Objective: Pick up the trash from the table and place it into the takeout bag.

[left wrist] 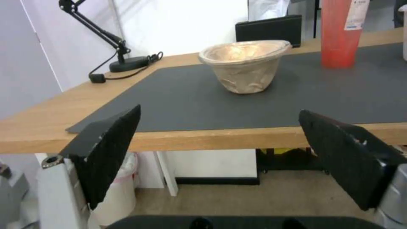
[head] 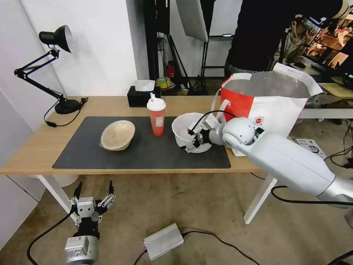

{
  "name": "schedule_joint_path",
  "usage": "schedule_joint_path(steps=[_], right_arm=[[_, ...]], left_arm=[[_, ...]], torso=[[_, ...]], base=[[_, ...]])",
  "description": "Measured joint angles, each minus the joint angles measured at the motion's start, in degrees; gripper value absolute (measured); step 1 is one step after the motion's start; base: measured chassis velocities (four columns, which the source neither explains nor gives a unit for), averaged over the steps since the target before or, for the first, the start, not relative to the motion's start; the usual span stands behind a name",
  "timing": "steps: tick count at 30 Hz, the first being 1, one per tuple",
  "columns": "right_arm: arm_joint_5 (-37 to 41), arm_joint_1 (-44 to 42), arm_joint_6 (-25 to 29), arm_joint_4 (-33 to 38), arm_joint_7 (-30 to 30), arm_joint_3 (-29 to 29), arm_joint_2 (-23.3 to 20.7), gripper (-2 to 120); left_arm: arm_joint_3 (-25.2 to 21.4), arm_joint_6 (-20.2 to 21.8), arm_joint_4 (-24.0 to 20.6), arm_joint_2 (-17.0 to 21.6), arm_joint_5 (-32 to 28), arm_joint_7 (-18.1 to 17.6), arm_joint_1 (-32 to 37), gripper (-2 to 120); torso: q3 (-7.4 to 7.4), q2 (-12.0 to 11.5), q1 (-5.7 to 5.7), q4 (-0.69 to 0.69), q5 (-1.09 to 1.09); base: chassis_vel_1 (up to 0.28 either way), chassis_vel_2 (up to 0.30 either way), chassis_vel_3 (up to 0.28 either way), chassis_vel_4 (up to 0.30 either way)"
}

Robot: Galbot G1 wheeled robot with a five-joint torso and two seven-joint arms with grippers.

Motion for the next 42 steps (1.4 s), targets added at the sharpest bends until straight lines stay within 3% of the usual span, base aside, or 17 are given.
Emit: schedule_joint_path(steps=[34,38,42], right_arm=[[-1.4,0.3,0.0,-1.0,0.2,-0.1,-0.1,100],[-1.4,0.3,0.0,-0.9,0.2,-0.2,-0.1,98],[-1.3,0.3,0.0,-0.9,0.2,-0.3,0.0,84]], left_arm=[[0.2,-0.5,0.9,-0.1,0.2,0.0,-0.1,100],[0.1,-1.1,1.3,0.0,0.2,0.0,-0.1,100],[0.2,-1.2,1.3,-0.1,0.3,-0.1,-0.2,100]], torso=[[0.01,0.0,0.00,-0.01,0.00],[0.01,0.0,0.00,-0.01,0.00],[0.01,0.0,0.01,-0.01,0.00]], base=[[0.000,0.000,0.000,0.000],[0.000,0.000,0.000,0.000],[0.000,0.000,0.000,0.000]])
